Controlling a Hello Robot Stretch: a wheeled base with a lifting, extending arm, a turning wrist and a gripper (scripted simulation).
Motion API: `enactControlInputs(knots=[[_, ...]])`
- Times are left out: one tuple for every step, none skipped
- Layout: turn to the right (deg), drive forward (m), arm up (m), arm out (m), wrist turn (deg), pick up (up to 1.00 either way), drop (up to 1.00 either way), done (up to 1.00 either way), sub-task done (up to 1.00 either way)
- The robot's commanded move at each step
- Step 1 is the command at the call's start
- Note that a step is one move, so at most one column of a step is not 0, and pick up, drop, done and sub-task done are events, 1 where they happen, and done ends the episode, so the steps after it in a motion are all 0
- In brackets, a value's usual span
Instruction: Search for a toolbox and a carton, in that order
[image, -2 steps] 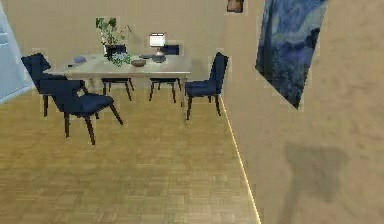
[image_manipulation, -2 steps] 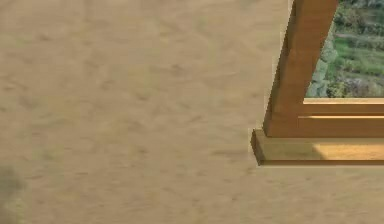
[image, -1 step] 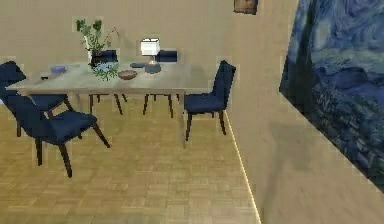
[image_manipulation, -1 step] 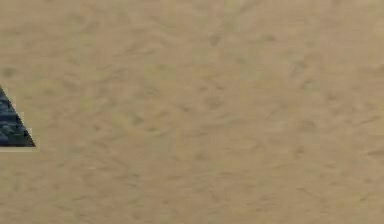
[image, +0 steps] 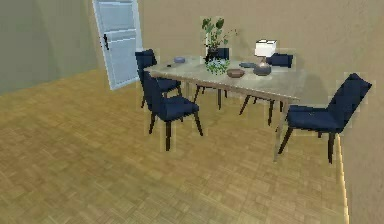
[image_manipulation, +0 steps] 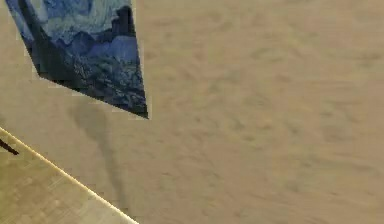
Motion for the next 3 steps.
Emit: enactControlInputs(knots=[[0.0,0.55,0.0,0.0,0.0,0.0,0.0,0.0,0.0],[-45.0,0.0,0.0,0.0,0.0,0.0,0.0,0.0,0.0],[0.0,1.0,0.0,0.0,0.0,0.0,0.0,0.0,0.0]])
